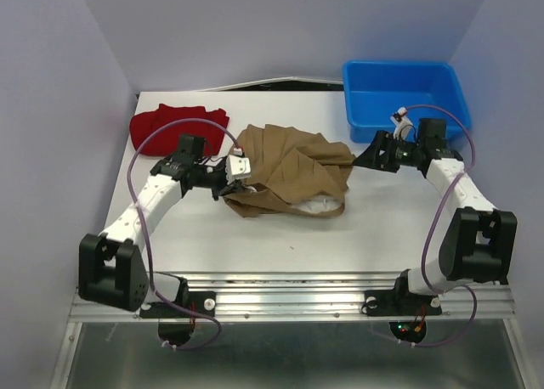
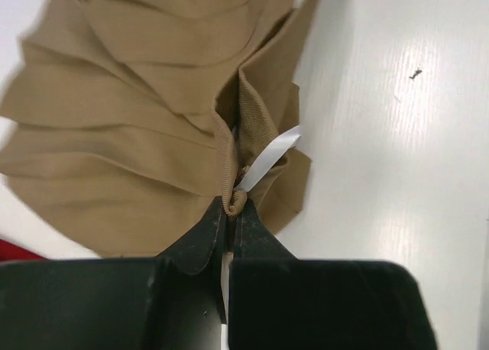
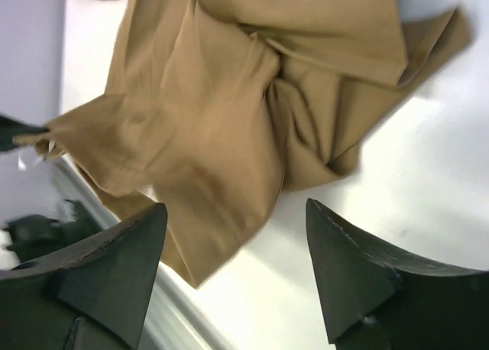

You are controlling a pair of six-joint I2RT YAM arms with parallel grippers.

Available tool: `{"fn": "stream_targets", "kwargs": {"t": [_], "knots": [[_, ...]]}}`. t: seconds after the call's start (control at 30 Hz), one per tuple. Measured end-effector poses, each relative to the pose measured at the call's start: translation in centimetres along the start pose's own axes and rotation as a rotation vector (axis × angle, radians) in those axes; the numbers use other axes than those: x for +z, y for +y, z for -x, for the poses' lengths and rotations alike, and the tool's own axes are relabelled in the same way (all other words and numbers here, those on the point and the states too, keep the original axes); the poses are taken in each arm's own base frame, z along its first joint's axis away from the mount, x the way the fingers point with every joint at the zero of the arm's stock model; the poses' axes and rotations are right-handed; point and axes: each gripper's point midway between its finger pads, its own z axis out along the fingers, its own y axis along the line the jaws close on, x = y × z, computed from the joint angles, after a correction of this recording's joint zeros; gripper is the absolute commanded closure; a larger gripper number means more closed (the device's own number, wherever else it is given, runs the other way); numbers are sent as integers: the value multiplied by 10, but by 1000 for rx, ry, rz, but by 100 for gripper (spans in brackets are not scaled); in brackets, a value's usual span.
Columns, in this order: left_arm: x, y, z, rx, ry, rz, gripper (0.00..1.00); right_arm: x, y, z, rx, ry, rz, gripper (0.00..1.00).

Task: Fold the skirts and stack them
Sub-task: Flatten the skirt out

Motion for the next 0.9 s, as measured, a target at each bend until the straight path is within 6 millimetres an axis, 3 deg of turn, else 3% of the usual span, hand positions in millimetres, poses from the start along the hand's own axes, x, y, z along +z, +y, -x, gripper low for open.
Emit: {"fn": "stream_targets", "kwargs": {"t": [0.07, 0.17, 0.4, 0.5, 0.63, 0.8, 0.9], "knots": [[9, 4, -23, -156, 25, -32, 100, -1, -2, 8, -122, -5, -1, 13], [18, 19, -42, -331, 35, -57, 100, -4, -3, 18, -324, -15, 1, 11], [21, 63, -60, -489, 9, -93, 98, -8, -13, 9, -814, 16, 55, 13], [23, 76, -69, -538, 8, -118, 98, -9, -23, -17, -1044, 61, 96, 16], [28, 74, -78, -592, 14, -153, 98, -3, -28, -55, -1270, 125, 161, 21], [30, 69, -79, -633, 16, -172, 98, 19, 0, -127, -1575, 181, 332, 24], [30, 69, -79, -648, 16, -172, 98, 31, 16, -157, -1709, 195, 424, 25]]}}
